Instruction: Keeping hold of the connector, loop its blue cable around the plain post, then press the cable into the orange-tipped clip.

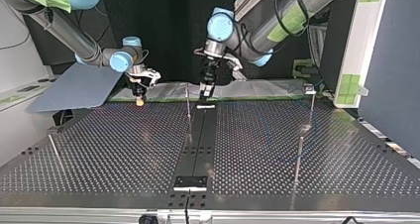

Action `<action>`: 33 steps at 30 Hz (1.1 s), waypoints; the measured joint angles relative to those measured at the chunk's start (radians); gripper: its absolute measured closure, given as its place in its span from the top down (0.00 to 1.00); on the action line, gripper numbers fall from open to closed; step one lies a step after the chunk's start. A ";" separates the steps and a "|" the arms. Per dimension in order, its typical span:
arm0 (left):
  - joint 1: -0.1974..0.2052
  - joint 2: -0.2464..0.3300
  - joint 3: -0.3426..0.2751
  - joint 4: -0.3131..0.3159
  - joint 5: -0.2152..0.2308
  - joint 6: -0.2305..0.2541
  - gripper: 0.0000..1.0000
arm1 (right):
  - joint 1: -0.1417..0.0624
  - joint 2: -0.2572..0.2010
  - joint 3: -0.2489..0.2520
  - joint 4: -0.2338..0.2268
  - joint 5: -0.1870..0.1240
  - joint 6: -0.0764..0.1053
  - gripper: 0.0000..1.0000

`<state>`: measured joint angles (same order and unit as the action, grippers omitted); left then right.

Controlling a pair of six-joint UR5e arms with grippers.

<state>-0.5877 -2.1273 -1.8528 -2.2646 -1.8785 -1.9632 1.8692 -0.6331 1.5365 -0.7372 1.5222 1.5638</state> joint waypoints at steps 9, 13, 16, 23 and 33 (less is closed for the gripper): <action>0.089 0.089 -0.089 0.089 0.089 0.064 1.00 | 0.001 0.000 0.000 0.001 -0.004 0.009 0.00; 0.126 0.126 -0.126 0.126 0.126 0.087 1.00 | 0.001 0.000 0.000 0.005 -0.006 0.012 0.00; 0.150 0.151 -0.151 0.151 0.149 0.099 1.00 | 0.000 0.000 0.000 0.009 -0.007 0.013 0.00; 0.166 0.216 -0.216 0.216 0.119 0.136 1.00 | -0.003 0.000 0.000 0.011 -0.010 0.014 0.00; 0.161 0.209 -0.311 0.263 0.058 0.228 1.00 | -0.005 0.000 0.000 0.007 -0.013 0.014 0.00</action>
<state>-0.4264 -1.9183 -2.1639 -2.0012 -1.8203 -1.7355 1.8646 -0.6331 1.5366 -0.7300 1.5097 1.5780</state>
